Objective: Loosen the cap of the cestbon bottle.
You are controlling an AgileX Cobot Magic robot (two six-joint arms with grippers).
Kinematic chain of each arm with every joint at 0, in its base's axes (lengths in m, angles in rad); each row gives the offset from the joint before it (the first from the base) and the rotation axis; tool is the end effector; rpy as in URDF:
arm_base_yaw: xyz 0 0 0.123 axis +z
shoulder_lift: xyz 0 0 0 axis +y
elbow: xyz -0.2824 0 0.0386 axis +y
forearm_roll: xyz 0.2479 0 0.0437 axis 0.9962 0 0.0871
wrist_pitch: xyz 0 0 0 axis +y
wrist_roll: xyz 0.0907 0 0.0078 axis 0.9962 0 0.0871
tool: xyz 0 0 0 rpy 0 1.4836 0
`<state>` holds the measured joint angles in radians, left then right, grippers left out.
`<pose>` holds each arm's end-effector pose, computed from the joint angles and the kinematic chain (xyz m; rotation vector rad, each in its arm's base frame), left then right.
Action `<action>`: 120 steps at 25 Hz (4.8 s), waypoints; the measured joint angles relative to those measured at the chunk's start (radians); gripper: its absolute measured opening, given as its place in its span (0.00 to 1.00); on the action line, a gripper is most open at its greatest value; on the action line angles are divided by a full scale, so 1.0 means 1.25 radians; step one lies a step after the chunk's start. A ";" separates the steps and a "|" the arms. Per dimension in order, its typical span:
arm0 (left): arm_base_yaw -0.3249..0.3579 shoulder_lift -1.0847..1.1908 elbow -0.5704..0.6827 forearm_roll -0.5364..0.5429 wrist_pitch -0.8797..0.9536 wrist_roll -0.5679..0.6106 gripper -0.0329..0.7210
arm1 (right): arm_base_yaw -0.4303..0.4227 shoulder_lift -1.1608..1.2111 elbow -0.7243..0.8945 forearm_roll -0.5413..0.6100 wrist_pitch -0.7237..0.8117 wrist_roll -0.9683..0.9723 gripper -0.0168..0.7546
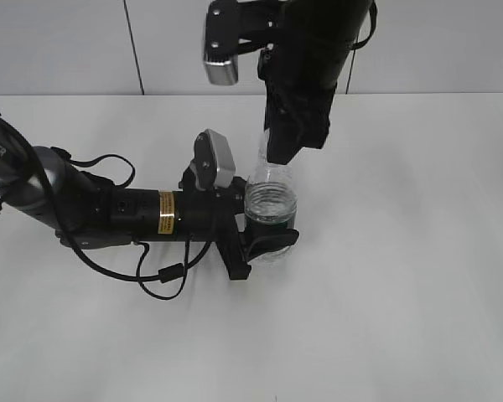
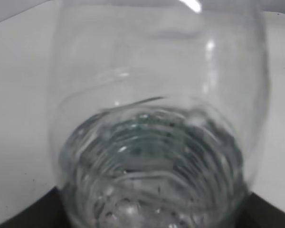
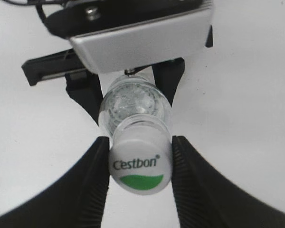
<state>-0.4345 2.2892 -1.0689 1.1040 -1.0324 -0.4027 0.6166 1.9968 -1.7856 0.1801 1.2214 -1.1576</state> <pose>0.3269 -0.2286 0.0649 1.2591 1.5354 -0.9172 0.3369 0.2576 0.2676 -2.1888 1.8624 0.1577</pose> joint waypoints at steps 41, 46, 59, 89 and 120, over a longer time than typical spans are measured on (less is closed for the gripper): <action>-0.001 0.001 0.000 0.002 -0.003 0.000 0.58 | -0.027 -0.088 0.001 -0.087 0.001 0.043 0.40; -0.001 0.001 0.000 0.002 -0.003 0.000 0.58 | -0.107 -0.088 0.001 -0.077 0.000 0.049 0.40; -0.001 0.001 0.000 0.002 -0.003 0.000 0.58 | -0.325 -0.089 0.043 -0.014 0.000 0.269 0.40; -0.001 0.001 0.000 -0.103 0.005 0.066 0.58 | -0.334 -0.010 0.453 0.118 -0.428 0.751 0.40; -0.001 0.001 0.000 -0.090 0.002 0.067 0.58 | -0.334 0.003 0.453 0.145 -0.447 0.688 0.78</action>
<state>-0.4354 2.2903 -1.0691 0.9914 -1.0302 -0.3194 0.1987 2.0007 -1.2192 0.3614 0.6632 -0.2976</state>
